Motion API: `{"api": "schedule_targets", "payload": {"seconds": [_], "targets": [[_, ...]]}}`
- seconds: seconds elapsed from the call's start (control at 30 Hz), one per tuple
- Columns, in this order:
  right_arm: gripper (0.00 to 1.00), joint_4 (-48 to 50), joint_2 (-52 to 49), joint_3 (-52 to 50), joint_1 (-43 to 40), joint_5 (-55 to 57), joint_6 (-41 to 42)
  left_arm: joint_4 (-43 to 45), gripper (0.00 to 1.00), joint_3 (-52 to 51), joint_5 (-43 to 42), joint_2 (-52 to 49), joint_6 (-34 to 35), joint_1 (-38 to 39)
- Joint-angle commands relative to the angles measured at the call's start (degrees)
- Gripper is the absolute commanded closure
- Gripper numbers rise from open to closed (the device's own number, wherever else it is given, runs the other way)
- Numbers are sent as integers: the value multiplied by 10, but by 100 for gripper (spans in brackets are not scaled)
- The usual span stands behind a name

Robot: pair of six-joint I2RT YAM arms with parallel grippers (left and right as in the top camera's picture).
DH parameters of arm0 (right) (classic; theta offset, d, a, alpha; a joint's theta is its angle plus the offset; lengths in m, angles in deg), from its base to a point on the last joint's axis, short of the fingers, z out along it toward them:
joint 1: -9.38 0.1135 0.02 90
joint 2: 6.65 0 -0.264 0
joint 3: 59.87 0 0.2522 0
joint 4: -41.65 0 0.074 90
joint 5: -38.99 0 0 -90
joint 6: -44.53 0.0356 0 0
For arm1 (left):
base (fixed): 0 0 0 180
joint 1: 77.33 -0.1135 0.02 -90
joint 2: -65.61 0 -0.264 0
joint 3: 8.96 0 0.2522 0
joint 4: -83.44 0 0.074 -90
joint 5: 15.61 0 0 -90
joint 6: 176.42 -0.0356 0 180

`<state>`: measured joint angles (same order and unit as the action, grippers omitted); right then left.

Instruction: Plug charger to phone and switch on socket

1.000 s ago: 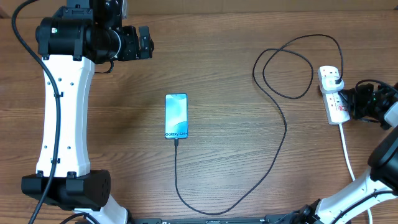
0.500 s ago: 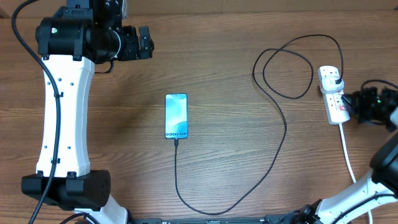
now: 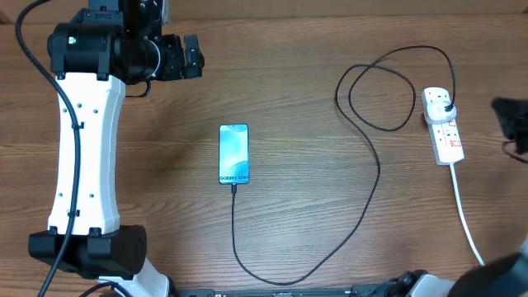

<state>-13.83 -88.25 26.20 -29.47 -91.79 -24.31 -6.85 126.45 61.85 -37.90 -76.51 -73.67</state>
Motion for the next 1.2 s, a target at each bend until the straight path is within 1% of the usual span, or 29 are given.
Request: {"api": "schedule_targets", "payload": {"seconds": [0.0,0.27,0.37,0.43,0.5,0.53,0.57,0.6,0.63,0.67,0.87,1.17], "targets": [[96,-33,72,10,72,9,-90,0,1,2,6,-4,-9,-3],[96,-156,225,10,280,192,-121,0,0,2,6,-4,-9,-3],[92,-194,271,9,330,224,-120,0,0,2,6,-4,-9,-3],[89,-218,296,10,347,226,-121,0,0,2,6,-4,-9,-3],[82,-246,318,9,353,233,-121,0,0,2,6,-4,-9,-3],[72,-260,327,9,353,232,-121,0,0,2,6,-4,-9,-3],[56,-272,334,9,353,232,-120,0,0,2,6,-4,-9,-3],[44,-284,339,9,353,232,-120,0,0,2,6,-4,-9,-3],[13,-301,343,9,353,232,-120,0,0,2,6,-4,-9,-3],[0,-310,344,9,353,232,-120,0,0,2,6,-4,-9,-3],[0,-381,343,9,353,235,-121,0,0,2,6,-4,-9,-3],[0,-385,343,9,353,238,-121,0,0,2,6,-4,-9,-3]]}}
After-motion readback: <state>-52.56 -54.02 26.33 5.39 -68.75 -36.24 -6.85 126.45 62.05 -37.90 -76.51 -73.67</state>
